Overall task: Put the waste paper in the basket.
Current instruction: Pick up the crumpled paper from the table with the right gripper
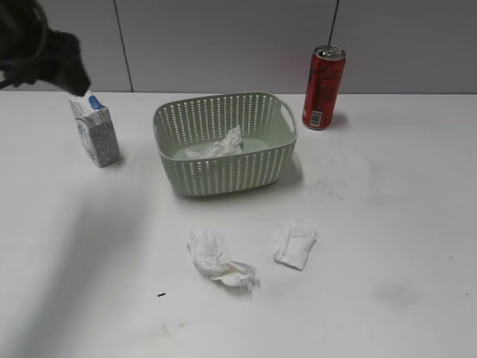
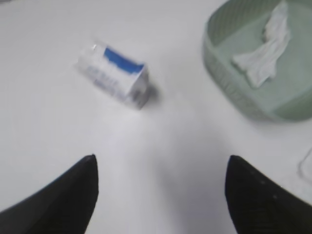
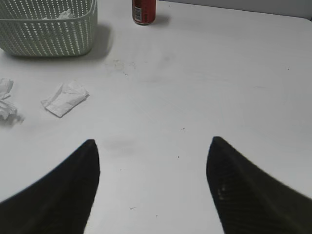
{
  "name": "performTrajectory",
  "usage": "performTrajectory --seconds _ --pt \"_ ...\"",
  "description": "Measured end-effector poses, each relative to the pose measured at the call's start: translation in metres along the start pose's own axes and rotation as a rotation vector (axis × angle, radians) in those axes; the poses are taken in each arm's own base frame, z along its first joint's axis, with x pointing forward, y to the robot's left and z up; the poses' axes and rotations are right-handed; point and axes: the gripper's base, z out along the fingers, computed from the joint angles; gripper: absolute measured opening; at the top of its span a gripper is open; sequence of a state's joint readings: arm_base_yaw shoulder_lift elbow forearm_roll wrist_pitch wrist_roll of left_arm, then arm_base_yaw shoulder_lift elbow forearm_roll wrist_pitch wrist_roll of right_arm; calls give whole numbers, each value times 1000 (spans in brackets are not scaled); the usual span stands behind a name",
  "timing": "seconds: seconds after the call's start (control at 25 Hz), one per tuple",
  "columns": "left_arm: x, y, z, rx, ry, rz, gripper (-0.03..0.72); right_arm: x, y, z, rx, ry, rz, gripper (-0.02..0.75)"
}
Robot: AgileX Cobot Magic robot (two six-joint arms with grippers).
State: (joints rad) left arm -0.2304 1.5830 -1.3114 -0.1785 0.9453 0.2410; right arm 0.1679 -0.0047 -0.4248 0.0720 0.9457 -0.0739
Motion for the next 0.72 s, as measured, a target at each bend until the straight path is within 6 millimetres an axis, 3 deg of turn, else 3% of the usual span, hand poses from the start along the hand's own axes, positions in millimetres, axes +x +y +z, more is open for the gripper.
performTrajectory --seconds 0.16,0.32,0.48,0.72 --pt "22 25 -11 -20 175 -60 591 0 0 0 1 0 0 519" --pt "40 35 -29 -33 209 -107 570 0 0 0 4 0 -2 519" --pt "68 26 -50 -42 190 -114 561 0 0 0 3 0 -1 519" --pt "127 2 -74 -48 124 -112 560 0 2 0 -26 -2 20 519"
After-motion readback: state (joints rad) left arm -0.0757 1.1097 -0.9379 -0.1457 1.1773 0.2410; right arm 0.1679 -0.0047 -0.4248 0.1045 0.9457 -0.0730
